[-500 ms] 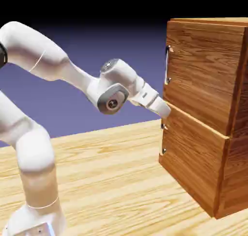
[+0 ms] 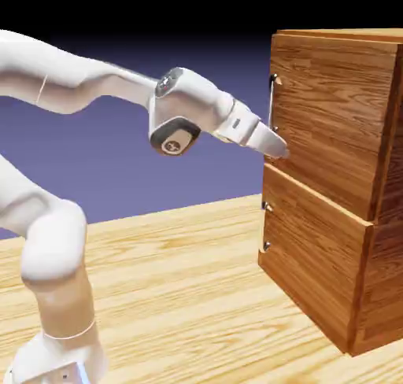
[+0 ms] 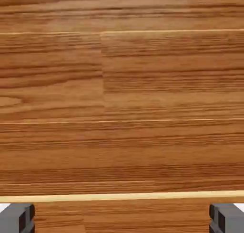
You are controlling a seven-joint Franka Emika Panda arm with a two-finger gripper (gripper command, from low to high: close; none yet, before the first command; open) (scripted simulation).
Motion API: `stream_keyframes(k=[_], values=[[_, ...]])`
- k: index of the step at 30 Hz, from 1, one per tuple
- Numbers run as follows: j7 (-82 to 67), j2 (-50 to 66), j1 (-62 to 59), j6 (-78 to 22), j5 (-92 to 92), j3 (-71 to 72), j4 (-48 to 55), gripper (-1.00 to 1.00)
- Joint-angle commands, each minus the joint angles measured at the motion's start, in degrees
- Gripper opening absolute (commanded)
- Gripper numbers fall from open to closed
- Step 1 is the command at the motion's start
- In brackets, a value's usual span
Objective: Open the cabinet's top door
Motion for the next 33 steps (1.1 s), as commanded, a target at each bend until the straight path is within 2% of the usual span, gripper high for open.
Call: stream_keyframes(k=[1, 33], values=[[-1.76, -0.34, -0.80, -0.03, 2.50, 0.93, 0.47, 0.00], [-58.12, -11.10, -26.44, -1.07, 82.25, 30.63, 15.47, 0.00]])
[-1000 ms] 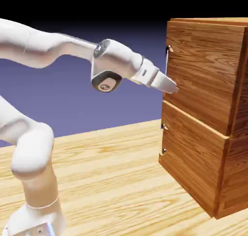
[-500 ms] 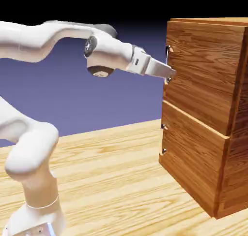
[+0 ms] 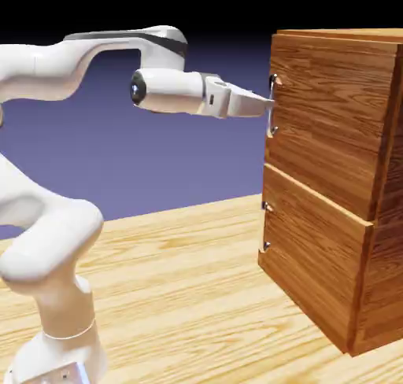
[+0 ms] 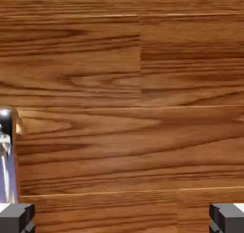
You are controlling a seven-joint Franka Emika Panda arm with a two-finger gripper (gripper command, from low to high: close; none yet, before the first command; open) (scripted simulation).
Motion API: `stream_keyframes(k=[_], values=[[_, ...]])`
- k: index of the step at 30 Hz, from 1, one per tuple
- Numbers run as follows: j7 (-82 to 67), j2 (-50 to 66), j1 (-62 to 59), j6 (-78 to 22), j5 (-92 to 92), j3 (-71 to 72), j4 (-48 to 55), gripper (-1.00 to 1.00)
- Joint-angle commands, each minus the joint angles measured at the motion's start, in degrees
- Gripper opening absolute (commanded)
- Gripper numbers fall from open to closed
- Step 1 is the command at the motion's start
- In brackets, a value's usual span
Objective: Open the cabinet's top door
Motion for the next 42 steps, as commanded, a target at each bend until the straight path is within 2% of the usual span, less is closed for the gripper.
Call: stream_keyframes(k=[1, 15, 17, 22, 23, 42], values=[[-1.76, -0.34, -0.80, -0.03, 2.50, 0.93, 0.47, 0.00], [-26.42, -5.05, -12.02, -0.49, 37.38, 13.92, 7.03, 0.00], [-27.37, -5.23, -12.45, -0.51, 38.74, 14.42, 7.29, 0.00], [-27.90, -1.87, -22.75, -2.17, 39.65, 20.56, 14.54, 0.00], [-27.90, -1.87, -22.75, -2.17, 39.65, 20.56, 14.54, -1.00], [-51.87, 9.80, 14.63, -8.50, 39.72, -9.79, -0.49, -1.00]])
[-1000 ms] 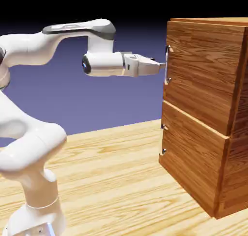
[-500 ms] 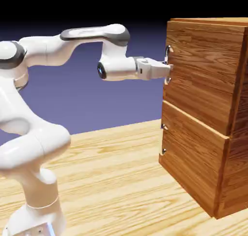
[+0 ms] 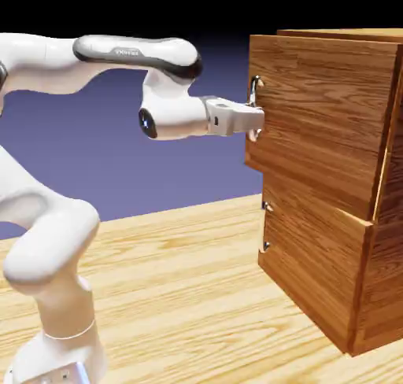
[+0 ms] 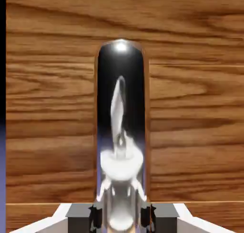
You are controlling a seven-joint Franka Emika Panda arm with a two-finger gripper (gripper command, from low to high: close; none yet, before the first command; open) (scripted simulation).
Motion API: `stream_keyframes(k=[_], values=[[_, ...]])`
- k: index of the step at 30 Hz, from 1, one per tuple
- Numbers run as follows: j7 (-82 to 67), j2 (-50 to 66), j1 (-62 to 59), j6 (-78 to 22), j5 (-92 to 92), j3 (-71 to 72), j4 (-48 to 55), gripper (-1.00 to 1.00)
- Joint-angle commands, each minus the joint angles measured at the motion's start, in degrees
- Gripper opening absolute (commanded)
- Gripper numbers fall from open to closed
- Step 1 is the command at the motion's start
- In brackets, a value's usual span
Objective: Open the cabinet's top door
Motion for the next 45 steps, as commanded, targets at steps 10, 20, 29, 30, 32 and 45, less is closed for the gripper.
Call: stream_keyframes(k=[10, 20, 29, 30, 32, 45], values=[[0.41, -2.95, 20.78, -1.06, -11.33, -19.06, -7.76, -1.00], [13.05, -14.25, 38.26, -1.06, -36.25, -36.79, -17.58, -1.00], [26.35, -24.66, 47.22, 0.37, -58.67, -47.31, -23.80, -1.00], [28.12, -25.69, 47.55, 0.20, -61.17, -48.05, -24.44, -1.00], [31.77, -27.66, 47.69, -0.57, -66.15, -49.36, -25.70, -1.00], [51.39, -38.00, 36.35, -22.42, -98.38, -62.03, -30.61, -1.00]])
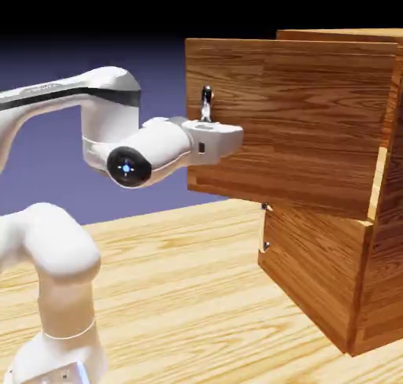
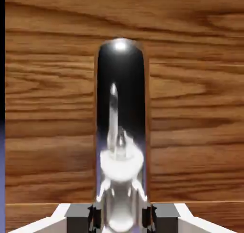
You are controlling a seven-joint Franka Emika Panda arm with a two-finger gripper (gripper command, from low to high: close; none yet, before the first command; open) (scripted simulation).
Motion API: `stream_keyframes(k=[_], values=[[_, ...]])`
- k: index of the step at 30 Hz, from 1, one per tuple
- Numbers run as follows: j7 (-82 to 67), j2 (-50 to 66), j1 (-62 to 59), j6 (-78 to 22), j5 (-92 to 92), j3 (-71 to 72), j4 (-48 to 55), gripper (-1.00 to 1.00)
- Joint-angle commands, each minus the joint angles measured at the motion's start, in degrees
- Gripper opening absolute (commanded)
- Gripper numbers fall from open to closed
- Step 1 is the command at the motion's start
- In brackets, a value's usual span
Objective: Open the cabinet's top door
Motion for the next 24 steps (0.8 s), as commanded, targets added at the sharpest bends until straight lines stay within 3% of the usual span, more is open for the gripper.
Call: stream_keyframes(k=[1, 12, 24], values=[[0.70, -0.34, -1.01, -2.47, -2.48, -1.70, 0.23, -1.00], [3.43, 2.58, -3.24, -29.88, -23.34, -22.30, 10.82, -1.00], [4.78, 7.84, 13.60, -56.62, -36.99, -41.38, 34.99, -1.00]])
